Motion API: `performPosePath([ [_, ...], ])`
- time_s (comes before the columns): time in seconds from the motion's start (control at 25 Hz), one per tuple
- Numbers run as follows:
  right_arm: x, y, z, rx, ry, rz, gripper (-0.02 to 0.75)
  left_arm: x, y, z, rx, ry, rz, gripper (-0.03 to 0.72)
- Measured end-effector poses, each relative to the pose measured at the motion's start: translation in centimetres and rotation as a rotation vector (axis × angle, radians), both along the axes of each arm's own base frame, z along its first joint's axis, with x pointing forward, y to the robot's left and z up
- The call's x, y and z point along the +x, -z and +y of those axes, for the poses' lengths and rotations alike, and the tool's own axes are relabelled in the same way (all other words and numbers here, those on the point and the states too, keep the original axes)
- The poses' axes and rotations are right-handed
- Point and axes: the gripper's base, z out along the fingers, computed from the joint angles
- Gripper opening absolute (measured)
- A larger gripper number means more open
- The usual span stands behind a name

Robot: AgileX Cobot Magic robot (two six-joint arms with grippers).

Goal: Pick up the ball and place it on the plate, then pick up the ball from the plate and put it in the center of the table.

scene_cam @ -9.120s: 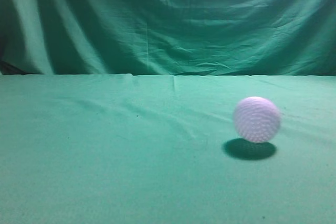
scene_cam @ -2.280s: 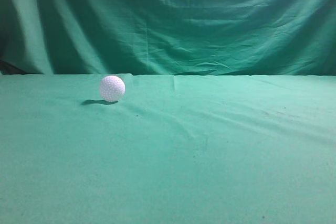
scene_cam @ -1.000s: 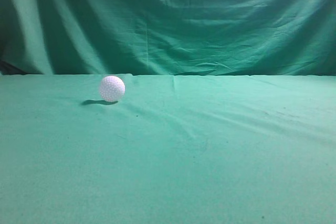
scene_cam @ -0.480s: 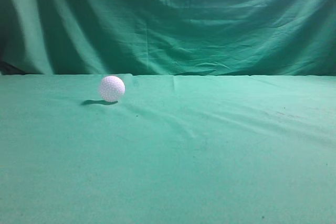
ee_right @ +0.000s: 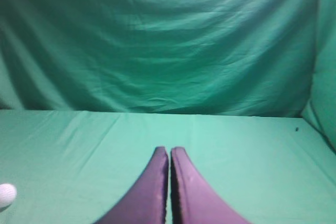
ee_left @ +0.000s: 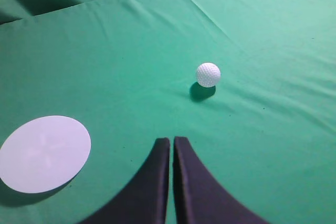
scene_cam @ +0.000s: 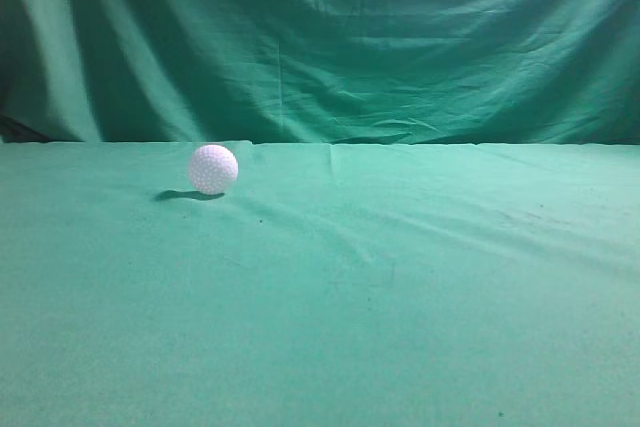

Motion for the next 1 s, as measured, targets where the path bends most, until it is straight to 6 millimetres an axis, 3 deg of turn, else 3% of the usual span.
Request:
performPosePath([
  [0.24,0.0,3.5,-0.2,0.011,0.068,-0.050,0.000,0.0,0.0,0.0,0.000,0.000,0.000,0.000],
  [0.56,1.1,9.2,0.0,0.018,0.067,0.066,0.000,0.0,0.0,0.0,0.000,0.000,0.000,0.000],
  [0.8,1.1,10.2,0.0,0.015,0.073,0.118,0.000,0.0,0.0,0.0,0.000,0.000,0.000,0.000],
  [1.0,0.8,11.7,-0.2,-0.007,0.093,0.274,0.000,0.0,0.0,0.0,0.000,0.000,0.000,0.000],
])
